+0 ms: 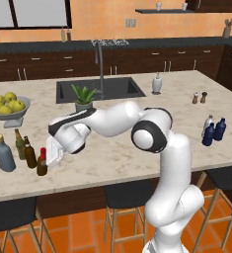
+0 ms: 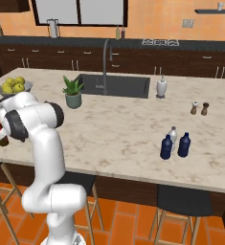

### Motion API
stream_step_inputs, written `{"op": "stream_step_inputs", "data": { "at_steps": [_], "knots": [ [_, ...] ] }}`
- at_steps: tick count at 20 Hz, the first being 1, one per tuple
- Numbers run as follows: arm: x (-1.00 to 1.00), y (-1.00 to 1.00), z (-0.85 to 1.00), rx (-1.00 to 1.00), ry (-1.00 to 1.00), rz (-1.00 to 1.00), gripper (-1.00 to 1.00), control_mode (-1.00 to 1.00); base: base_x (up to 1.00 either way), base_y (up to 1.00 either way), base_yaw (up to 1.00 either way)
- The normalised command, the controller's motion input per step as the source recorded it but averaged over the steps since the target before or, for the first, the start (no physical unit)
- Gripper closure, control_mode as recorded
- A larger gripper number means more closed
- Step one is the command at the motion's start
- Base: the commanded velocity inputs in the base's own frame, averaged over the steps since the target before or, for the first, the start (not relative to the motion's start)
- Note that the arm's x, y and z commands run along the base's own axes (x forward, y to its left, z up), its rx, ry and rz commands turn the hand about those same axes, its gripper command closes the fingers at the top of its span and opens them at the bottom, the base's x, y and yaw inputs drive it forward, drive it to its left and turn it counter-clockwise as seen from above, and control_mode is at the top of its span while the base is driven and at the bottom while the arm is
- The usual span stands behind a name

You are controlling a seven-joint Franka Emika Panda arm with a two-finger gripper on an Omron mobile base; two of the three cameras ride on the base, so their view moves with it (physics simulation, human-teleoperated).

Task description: Move the plastic bottles in the middle to the plastics group, and the glass bottles in the middle to the glass group.

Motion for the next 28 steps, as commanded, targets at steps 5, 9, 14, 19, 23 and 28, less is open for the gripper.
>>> {"op": "stream_step_inputs", "data": {
  "at_steps": [5,9,14,19,23,28],
  "knots": [
    [-0.01,0.02,-0.44,-0.01,0.0,0.0,1.0,-1.0,0.0,0.0,0.0],
    [0.0,0.01,-0.41,-0.02,0.0,0.0,1.0,-1.0,0.0,0.0,0.0],
    [-0.02,0.01,-0.4,-0.04,0.0,0.0,1.0,-1.0,0.0,0.0,0.0],
    [-0.14,-0.01,-0.44,-0.03,0.0,0.0,1.0,-1.0,0.0,0.0,0.0],
    [-0.16,-0.03,-0.43,-0.01,0.0,0.0,-1.0,-1.0,0.0,0.0,0.0],
    [-0.18,-0.09,-0.37,0.0,-0.03,0.0,-1.0,-1.0,0.0,0.0,0.0]
  ]
}}
